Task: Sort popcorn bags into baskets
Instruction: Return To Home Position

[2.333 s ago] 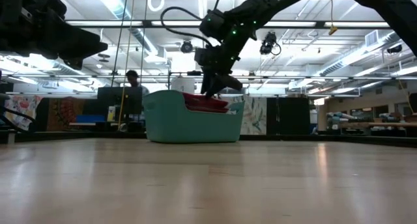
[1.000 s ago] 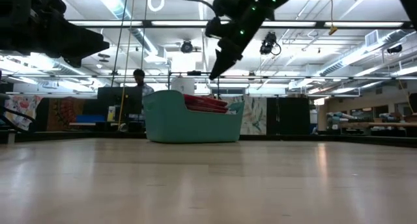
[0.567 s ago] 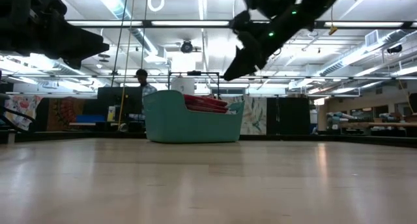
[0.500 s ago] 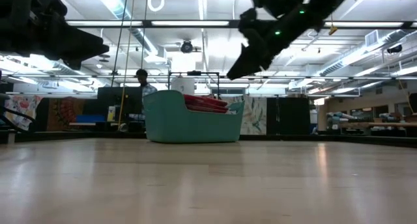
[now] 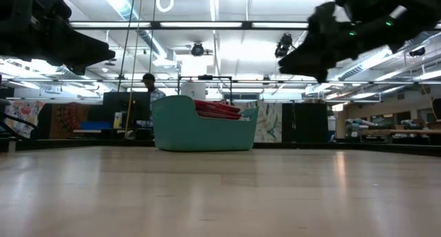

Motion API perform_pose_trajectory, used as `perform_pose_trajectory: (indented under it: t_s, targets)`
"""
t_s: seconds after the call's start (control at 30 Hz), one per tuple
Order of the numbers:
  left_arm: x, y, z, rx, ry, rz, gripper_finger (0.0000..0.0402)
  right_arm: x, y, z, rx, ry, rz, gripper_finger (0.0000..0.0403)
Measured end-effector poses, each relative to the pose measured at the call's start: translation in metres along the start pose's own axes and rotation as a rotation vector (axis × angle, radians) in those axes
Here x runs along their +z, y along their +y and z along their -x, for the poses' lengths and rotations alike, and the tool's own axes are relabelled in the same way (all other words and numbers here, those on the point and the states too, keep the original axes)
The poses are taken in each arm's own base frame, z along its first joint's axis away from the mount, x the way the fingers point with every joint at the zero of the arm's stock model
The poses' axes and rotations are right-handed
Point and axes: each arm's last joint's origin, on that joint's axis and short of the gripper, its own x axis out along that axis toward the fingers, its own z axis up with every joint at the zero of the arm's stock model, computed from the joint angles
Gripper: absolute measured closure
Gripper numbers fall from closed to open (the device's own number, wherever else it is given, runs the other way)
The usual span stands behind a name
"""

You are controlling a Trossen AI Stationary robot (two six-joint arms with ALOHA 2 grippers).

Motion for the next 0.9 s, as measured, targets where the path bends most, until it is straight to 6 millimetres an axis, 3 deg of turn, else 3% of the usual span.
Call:
perform_pose_trajectory:
  t_s: [0.17,0.37,0.63,0.9]
  targets:
    - [0.000,0.000,0.000,-0.001,0.000,0.000,0.0260,-0.021,-0.007,0.023,0.018,-0.077,-0.082,0.0264]
    - [0.000,0.000,0.000,0.000,0.000,0.000,0.0260,-0.032,-0.013,0.042,-0.015,-0.140,-0.112,0.0264]
    - [0.000,0.000,0.000,-0.001,0.000,0.001,0.0260,-0.047,-0.018,0.058,-0.012,-0.162,-0.150,0.0264]
    - [0.000,0.000,0.000,-0.001,0.000,0.002,0.0260,-0.051,-0.021,0.070,-0.002,-0.268,-0.141,0.0264]
